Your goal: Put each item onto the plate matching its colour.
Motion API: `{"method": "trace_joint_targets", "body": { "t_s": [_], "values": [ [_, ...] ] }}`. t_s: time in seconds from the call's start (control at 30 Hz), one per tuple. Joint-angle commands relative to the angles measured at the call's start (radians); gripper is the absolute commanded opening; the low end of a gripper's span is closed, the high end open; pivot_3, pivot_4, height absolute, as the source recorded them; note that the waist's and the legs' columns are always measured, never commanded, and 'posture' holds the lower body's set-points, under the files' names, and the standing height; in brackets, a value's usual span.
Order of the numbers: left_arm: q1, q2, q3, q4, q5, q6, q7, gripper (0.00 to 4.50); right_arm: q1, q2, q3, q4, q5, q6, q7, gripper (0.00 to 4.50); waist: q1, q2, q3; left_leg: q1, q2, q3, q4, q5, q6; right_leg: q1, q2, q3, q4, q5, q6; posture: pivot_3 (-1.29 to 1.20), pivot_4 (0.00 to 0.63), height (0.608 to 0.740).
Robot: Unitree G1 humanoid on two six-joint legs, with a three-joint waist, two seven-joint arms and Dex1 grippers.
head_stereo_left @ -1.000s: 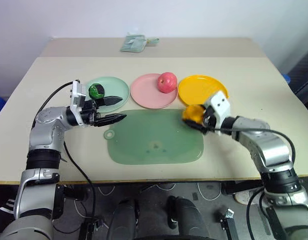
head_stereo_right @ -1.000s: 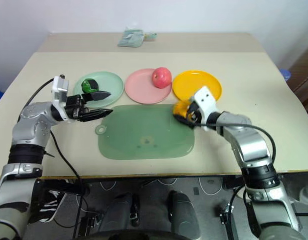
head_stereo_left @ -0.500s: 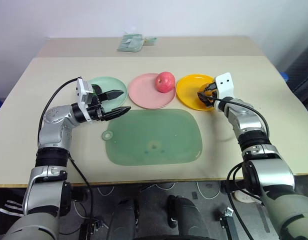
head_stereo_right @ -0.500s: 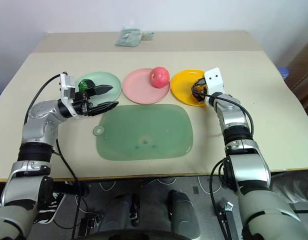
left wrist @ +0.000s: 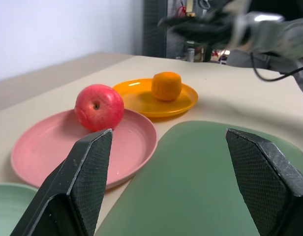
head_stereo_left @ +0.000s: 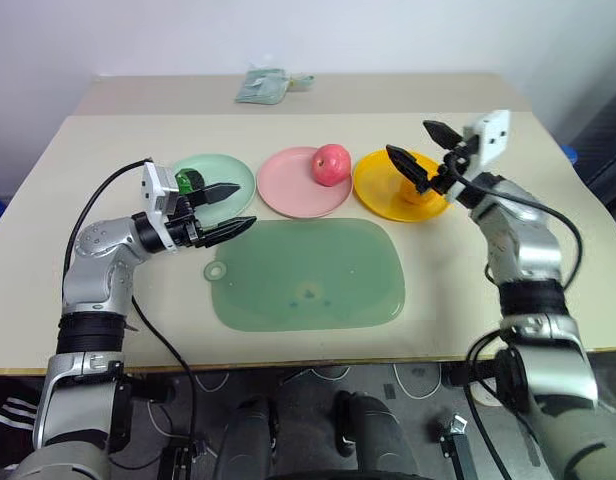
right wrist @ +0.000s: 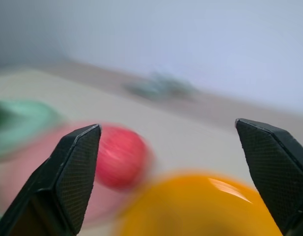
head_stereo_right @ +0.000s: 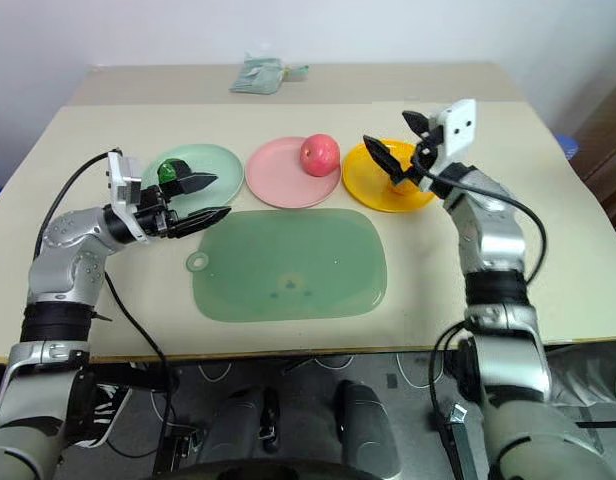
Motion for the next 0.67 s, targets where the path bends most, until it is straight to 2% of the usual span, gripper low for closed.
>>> {"method": "trace_joint_targets", "body": {
  "t_s": [0.03, 0.13, 0.27, 0.33, 0.67],
  "values": [
    [0.014, 0.024, 0.034, -0.048, -0.037, -0.001, -0.018, 3.75, 0.152, -0.107, -0.003, -0.287, 0.091, 0.102, 0.123, 4.45, 0.003, 0.0, 0.0, 0.0, 0.0, 0.0, 0.0, 0.0, 0.0, 0.0, 0.0, 0.0, 0.0, 0.0, 0.0, 0.0, 0.15, 0.74],
    [0.029, 0.039, 0.04, -0.051, -0.054, 0.008, -0.042, 3.75, 0.286, -0.194, -0.015, -0.46, 0.162, 0.189, 0.188, 4.45, -0.003, 0.0, 0.0, 0.0, 0.0, 0.0, 0.0, 0.0, 0.0, 0.0, 0.0, 0.0, 0.0, 0.0, 0.0, 0.0, 0.15, 0.74],
    [0.055, 0.054, 0.036, -0.076, -0.084, 0.07, -0.073, 3.75, 0.406, -0.27, -0.079, -0.576, 0.167, 0.175, 0.211, 4.45, -0.007, 0.0, 0.0, 0.002, 0.0, 0.0, 0.001, 0.0, 0.0, 0.0, 0.0, 0.0, 0.001, -0.001, -0.001, 0.0, 0.15, 0.74],
    [0.062, 0.07, 0.04, -0.082, -0.112, 0.127, -0.095, 3.75, 0.434, -0.288, -0.104, -0.615, 0.2, 0.217, 0.197, 4.45, -0.007, 0.0, 0.0, 0.002, 0.0, 0.0, 0.001, 0.0, 0.0, 0.0, 0.0, 0.001, 0.001, -0.002, -0.004, 0.0, 0.15, 0.74],
    [0.078, 0.067, 0.025, -0.06, -0.087, 0.101, -0.121, 3.75, 0.563, -0.317, -0.183, -0.782, 0.278, 0.362, 0.094, 4.45, 0.012, 0.0, 0.0, 0.001, 0.0, 0.0, 0.001, 0.0, 0.0, 0.001, 0.0, 0.001, -0.001, -0.003, -0.005, 0.0, 0.15, 0.74]
  ]
}}
